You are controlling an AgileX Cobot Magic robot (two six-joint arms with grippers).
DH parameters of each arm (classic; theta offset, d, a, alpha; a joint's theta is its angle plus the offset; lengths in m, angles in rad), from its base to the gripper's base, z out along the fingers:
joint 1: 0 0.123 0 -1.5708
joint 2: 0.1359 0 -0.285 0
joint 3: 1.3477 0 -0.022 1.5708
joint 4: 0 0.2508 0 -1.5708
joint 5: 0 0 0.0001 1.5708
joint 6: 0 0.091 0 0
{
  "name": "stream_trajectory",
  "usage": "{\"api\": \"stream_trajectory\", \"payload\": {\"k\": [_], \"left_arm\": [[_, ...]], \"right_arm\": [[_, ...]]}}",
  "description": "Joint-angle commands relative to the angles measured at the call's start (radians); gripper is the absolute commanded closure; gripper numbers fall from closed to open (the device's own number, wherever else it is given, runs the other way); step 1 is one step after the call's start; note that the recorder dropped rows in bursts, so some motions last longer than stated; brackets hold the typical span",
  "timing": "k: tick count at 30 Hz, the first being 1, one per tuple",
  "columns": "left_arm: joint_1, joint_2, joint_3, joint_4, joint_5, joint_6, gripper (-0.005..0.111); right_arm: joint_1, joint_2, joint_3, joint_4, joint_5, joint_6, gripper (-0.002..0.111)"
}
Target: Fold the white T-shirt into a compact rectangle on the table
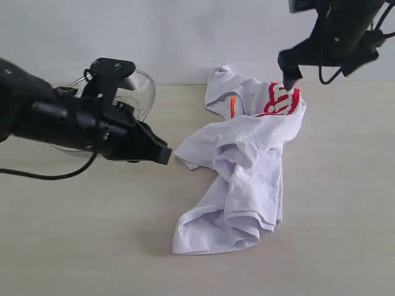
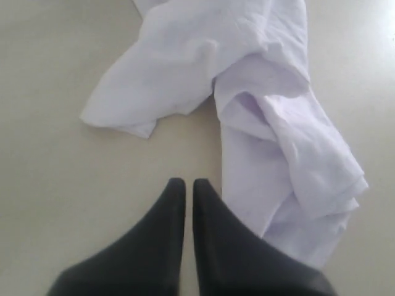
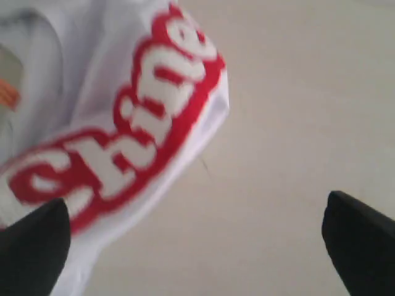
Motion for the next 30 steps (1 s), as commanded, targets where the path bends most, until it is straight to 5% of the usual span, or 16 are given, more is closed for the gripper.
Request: {"api": "stream_trajectory", "payload": {"k": [1,4,6,12,30], "left_arm": [[-0.010,0.121,-0.112,-0.033,0.016,0.049,0.102],[-0.010,0.163,-0.163,-0.011,0.040,0.049,0.102],[-0.010,0.171,-0.175,-0.011,0.044,0.049,0.102],[-0.010,0.171,-0.187,-0.018,0.044,0.080,0.102],[-0.067,0.389,-0.404,-0.129,0.170,0.230,0.102]], "right_arm": [[-0.005,-0.001,0.003,0.037,0.246,-0.108,0.004],[-0.005,-0.001,0.003,0.107,0.290,-0.110,0.009],[-0.005,-0.001,0.003,0.149,0.290,-0.115,0.021],[-0.005,-0.001,0.003,0.188,0.290,-0.147,0.108],[-0.005,-0.001,0.325,0.227,0.261,-0.186,0.103]]}}
